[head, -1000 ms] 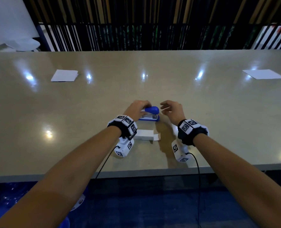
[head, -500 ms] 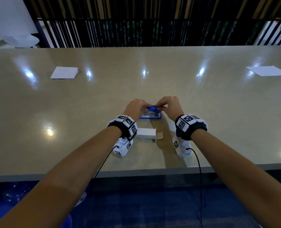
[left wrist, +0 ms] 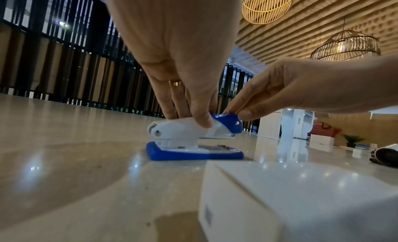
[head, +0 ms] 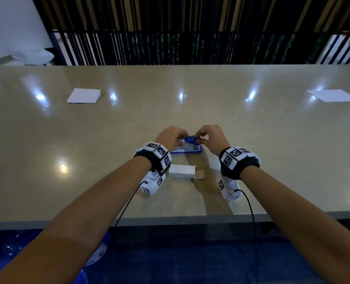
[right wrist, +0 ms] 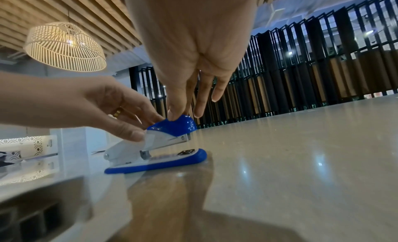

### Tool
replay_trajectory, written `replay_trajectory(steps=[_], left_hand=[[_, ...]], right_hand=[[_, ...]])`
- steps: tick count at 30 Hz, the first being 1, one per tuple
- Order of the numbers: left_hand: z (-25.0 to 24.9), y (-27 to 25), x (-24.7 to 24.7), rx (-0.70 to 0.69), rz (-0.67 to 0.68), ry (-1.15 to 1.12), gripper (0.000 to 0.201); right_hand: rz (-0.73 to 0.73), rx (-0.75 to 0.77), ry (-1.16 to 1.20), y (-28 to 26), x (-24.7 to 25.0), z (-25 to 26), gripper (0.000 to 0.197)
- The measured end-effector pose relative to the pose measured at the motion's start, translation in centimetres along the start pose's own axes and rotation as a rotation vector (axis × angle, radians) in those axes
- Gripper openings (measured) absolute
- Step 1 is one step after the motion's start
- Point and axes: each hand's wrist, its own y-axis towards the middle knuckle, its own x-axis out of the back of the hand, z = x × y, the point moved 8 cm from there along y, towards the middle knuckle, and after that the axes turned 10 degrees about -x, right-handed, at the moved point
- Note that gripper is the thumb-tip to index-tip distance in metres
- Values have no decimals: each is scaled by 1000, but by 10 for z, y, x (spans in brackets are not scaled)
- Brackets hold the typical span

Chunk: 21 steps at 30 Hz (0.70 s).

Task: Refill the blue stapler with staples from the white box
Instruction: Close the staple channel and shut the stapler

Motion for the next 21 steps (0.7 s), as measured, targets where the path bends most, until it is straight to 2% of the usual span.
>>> replay_trajectory(steps=[4,5,7,9,11,16,21], left_hand=[[-2,-3,-2,19,-26,49,19],[-2,-3,-1,27,-36,63,19],[2,-4,2,57,-60,75,22],[8,-5,5,103,-78,65,27],[13,-6,7,140,-77,67,29],[29,-18,14,243,-70,84,33],[37,-34,17,321,-96,82,47]], right_hand=[[-1,48,25,-17,1,7,12],[52,69,65,-23,0,14,15],[252,77,125,-38,-11,26,23],[462,58,63,-55,-32,32,37],[547,65,-11,-64,-47,31,47],[447,15,-34,-57,-42,13,46],[291,-190,-61,-41,-29,-21,43]])
